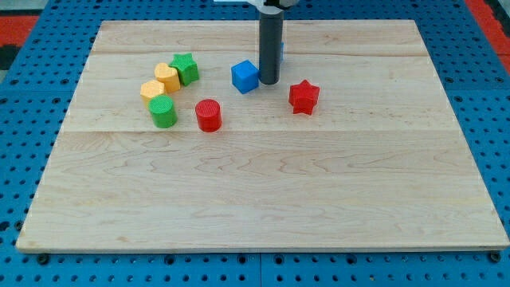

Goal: Nudge red star a bit left

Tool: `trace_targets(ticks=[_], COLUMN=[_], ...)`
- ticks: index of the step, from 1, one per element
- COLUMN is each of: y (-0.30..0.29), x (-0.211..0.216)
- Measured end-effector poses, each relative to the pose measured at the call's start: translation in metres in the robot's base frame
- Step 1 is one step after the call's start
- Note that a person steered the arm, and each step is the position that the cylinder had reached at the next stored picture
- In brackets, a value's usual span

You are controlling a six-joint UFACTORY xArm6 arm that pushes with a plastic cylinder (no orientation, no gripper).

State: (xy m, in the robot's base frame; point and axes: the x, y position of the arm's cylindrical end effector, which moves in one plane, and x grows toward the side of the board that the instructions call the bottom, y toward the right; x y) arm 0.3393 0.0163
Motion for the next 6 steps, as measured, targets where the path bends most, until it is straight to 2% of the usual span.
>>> trace_targets(ticks=[1, 2, 3, 4, 5, 6], y=[0.0, 0.082, 0.133, 0.102, 0.037, 0.006], x=[0.0, 0.0, 0.006, 0.027, 0.027, 0.032])
